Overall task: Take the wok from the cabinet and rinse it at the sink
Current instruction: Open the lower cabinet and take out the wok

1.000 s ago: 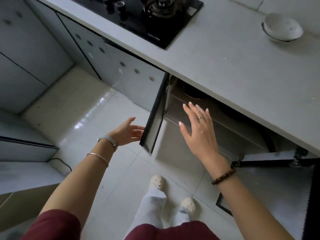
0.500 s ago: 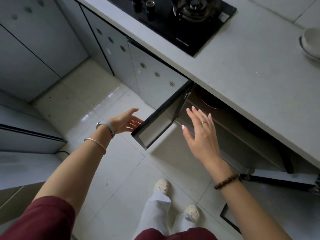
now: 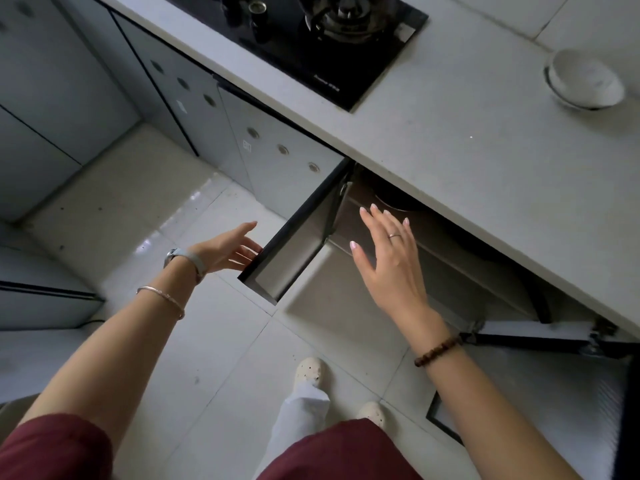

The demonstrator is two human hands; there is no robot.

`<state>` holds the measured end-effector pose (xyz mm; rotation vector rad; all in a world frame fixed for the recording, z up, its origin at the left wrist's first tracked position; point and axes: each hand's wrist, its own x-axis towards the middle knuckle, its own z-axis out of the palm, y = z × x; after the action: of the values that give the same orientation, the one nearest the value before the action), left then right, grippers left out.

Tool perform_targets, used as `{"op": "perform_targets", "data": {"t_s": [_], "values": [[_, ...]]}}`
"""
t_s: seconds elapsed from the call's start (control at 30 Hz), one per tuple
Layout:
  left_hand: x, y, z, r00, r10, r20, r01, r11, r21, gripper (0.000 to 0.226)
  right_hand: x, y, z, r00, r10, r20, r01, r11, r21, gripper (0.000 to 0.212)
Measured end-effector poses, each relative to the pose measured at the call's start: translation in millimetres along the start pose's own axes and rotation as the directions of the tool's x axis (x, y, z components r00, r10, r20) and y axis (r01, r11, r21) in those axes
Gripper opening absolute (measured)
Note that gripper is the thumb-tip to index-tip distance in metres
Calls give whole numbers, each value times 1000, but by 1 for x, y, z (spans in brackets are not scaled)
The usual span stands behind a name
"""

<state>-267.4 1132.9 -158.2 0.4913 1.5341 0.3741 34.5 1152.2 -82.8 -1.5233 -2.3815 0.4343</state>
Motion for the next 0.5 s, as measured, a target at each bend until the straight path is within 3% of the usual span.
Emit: {"op": "perform_targets", "data": {"t_s": [0.07, 0.13, 0.23, 0.3, 0.37, 0.5], "values": [[-6, 3, 10, 994, 72, -79, -57, 982, 178, 57, -8, 6, -5, 1000, 11, -15, -11, 1000, -5, 54], [-17, 6, 24, 948, 264, -179, -150, 864, 481, 51, -17, 14, -11, 999, 24, -33, -23, 1000, 3, 54], [-44, 10, 57, 740, 643, -199, -275, 559, 783, 54, -34, 29, -22, 996, 51, -77, -49, 998, 28, 55], [-61, 12, 82, 576, 803, -151, -324, 395, 860, 55, -49, 41, -30, 993, 68, -99, -65, 997, 32, 55], [-74, 12, 106, 465, 880, -93, -344, 277, 897, 57, -66, 54, -39, 990, 88, -114, -85, 996, 34, 55], [-91, 3, 157, 375, 926, -37, -322, 167, 932, 61, -107, 87, -61, 979, 142, -144, -136, 989, 55, 55]]}}
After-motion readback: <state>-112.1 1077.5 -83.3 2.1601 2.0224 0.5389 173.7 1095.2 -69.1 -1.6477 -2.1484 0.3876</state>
